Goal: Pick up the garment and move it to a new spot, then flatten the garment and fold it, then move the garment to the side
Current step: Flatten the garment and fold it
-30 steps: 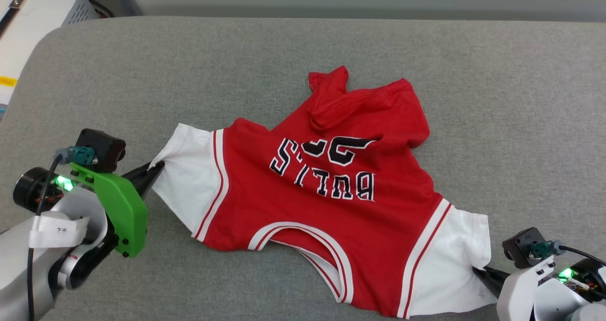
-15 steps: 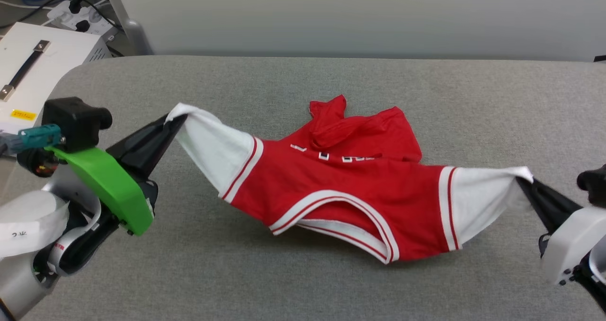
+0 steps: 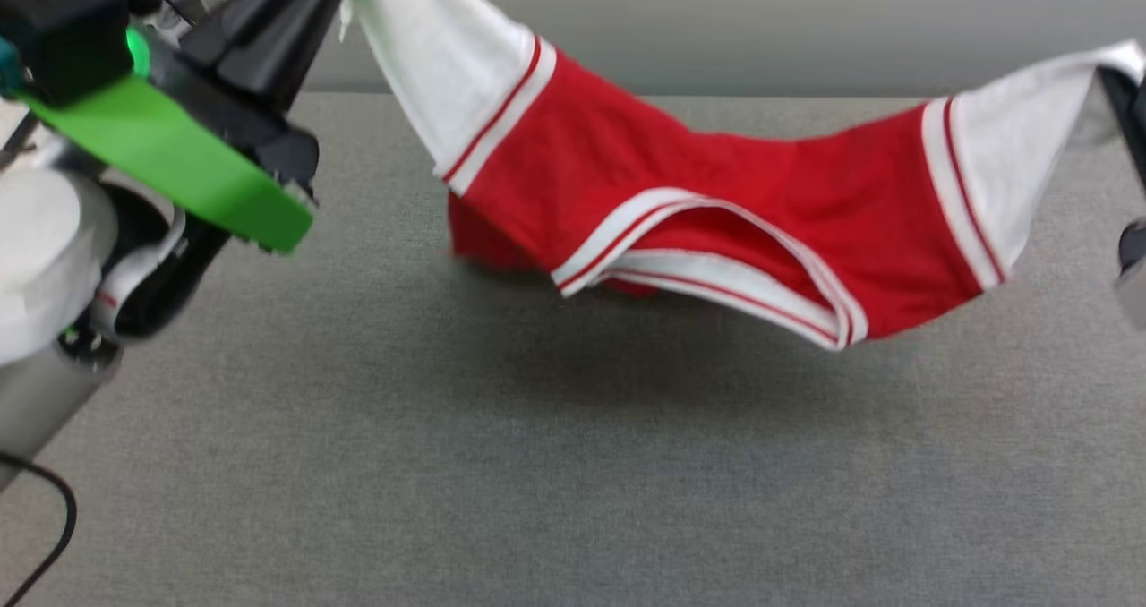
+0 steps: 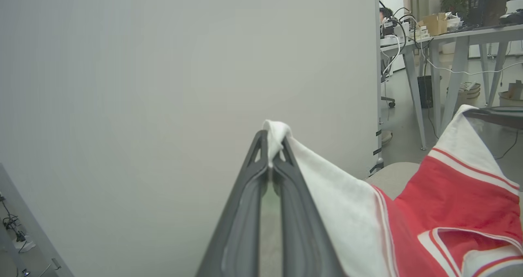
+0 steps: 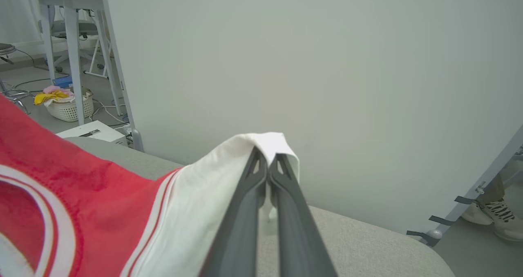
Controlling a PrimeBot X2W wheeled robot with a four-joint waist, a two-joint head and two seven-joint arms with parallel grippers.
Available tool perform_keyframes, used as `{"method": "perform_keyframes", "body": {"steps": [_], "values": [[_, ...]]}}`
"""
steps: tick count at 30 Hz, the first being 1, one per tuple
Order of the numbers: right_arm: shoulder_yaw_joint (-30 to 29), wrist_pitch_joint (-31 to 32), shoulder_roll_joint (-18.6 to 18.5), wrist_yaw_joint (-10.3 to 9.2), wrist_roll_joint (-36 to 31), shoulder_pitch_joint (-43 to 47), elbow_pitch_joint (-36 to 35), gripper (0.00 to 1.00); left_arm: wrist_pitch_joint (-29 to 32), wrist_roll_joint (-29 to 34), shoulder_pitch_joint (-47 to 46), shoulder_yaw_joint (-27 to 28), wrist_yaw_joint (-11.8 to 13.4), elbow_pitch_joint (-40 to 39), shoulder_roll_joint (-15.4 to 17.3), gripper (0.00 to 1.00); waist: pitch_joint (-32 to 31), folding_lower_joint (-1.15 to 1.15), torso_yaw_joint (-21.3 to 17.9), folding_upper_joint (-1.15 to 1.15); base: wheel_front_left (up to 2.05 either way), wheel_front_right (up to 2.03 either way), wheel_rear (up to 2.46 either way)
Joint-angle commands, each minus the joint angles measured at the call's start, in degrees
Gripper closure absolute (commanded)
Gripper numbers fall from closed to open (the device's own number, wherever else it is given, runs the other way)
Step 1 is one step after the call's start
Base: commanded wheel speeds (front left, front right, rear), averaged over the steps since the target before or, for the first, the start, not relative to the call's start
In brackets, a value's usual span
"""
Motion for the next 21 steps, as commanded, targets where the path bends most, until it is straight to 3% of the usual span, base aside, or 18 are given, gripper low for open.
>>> {"method": "perform_keyframes", "body": {"steps": [1, 10, 21], "values": [[-0.2, 0.0, 0.0, 0.01, -0.2, -3.1, 0.8, 1.0, -0.3, 0.8, -2.7, 0.6, -0.5, 1.1, -1.2, 1.0, 2.3, 0.0, -0.3, 0.0, 0.0, 0.0, 0.0], [3.2, -0.5, -1.5, 0.01, -0.8, -26.0, 10.5, 1.0, 0.6, 4.9, -18.9, 3.1, -2.1, 13.2, -9.5, 1.0, 12.5, 0.0, -0.3, 0.0, 0.0, 0.0, 0.0], [7.7, -5.5, -0.8, 0.01, -5.3, -57.4, 29.9, 1.0, -0.7, 8.6, -39.4, 6.3, -5.3, 31.2, -17.4, 1.0, 21.4, 0.0, -0.5, 0.0, 0.0, 0.0, 0.0]]}}
